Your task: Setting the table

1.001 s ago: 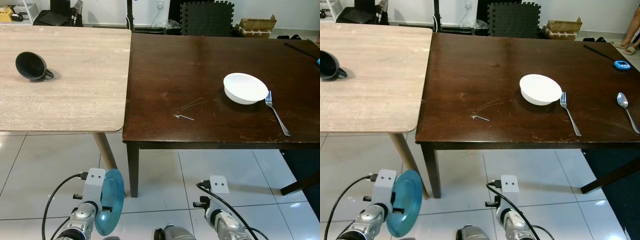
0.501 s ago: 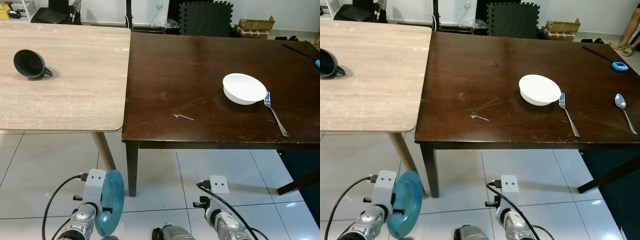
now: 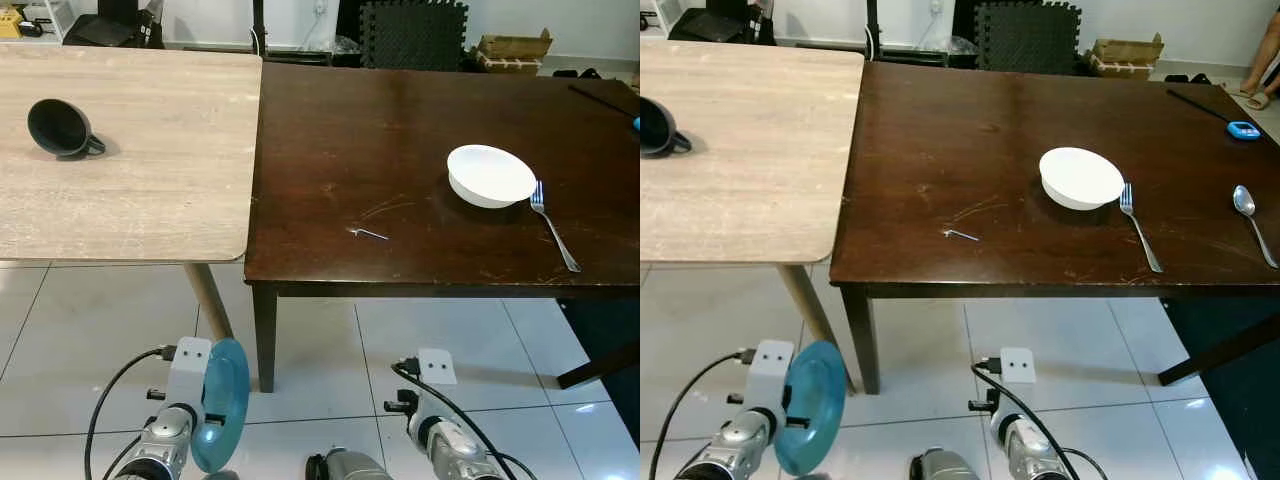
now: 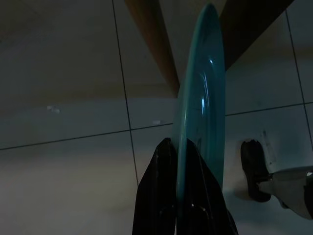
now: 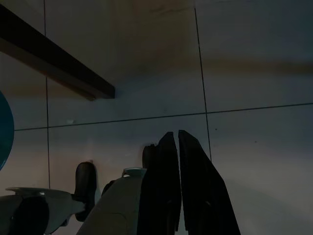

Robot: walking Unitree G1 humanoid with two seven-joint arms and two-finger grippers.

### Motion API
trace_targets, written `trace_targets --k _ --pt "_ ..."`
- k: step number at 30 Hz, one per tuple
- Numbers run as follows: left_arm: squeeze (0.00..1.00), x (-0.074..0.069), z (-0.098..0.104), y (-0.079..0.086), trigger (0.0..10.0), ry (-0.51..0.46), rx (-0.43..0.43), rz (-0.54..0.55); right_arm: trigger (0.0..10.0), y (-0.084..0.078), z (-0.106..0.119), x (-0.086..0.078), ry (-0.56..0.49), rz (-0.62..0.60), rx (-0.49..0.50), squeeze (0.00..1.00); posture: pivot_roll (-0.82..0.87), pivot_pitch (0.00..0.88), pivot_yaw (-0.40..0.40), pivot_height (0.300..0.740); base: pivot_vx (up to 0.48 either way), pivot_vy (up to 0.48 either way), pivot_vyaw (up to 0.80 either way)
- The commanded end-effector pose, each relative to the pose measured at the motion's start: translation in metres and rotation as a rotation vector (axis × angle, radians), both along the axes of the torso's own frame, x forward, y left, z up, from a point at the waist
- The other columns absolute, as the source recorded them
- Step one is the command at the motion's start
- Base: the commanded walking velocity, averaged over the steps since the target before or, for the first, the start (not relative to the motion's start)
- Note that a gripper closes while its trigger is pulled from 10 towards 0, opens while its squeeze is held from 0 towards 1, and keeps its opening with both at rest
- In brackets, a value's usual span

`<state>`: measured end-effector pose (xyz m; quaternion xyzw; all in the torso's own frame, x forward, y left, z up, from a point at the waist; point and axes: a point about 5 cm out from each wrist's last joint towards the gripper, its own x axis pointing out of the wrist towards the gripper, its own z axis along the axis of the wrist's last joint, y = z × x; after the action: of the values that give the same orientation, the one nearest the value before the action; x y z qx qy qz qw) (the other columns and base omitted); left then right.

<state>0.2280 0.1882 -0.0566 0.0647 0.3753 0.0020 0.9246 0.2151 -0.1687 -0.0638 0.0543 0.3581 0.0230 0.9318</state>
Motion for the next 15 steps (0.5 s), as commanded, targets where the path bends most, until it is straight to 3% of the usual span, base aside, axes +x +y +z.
trace_targets --k 1,15 --pt "0.0 -0.0033 -0.003 -0.0023 10.0 0.025 -0.003 -0.011 10.0 -0.0018 -0.0046 -0.0077 0.023 -0.024 0.004 0.0 0.06 0.025 -0.004 0.74 0.0 0.0 0.0" --pt "0.0 -0.0032 -0.0029 -0.0012 10.0 0.041 0.014 -0.072 10.0 0.0013 -0.0086 -0.0157 0.027 -0.06 0.018 0.0 0.04 0.024 0.033 0.74 0.0 0.0 0.0"
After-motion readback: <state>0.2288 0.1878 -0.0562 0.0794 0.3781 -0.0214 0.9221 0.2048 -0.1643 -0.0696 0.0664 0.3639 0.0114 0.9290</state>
